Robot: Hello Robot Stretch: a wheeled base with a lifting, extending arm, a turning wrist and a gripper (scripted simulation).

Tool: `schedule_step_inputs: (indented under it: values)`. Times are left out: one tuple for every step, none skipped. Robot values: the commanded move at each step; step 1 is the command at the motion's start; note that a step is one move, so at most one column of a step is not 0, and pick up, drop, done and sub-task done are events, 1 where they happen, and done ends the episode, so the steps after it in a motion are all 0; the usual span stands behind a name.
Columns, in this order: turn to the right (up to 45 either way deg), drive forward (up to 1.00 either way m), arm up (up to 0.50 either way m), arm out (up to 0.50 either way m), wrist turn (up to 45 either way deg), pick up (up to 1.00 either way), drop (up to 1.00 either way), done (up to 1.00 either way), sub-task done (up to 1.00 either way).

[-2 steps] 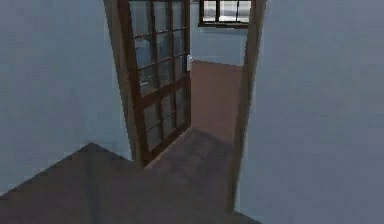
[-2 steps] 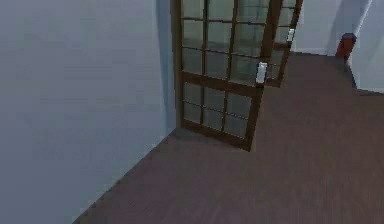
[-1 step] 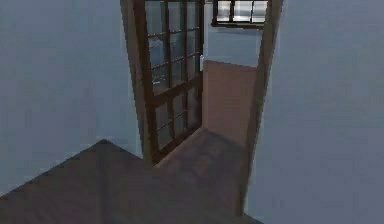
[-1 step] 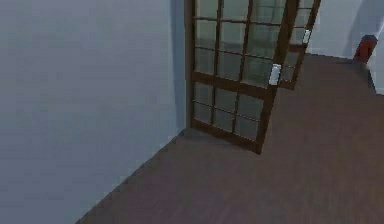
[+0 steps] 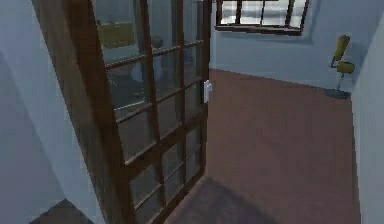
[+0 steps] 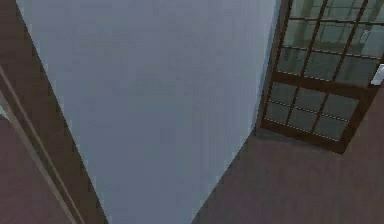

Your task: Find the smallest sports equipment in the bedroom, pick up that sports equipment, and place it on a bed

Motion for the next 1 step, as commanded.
schedule_step_inputs:
  values:
    - [12.0, 0.00, 0.00, 0.00, 0.0, 0.00, 0.00, 0.00, 0.00]
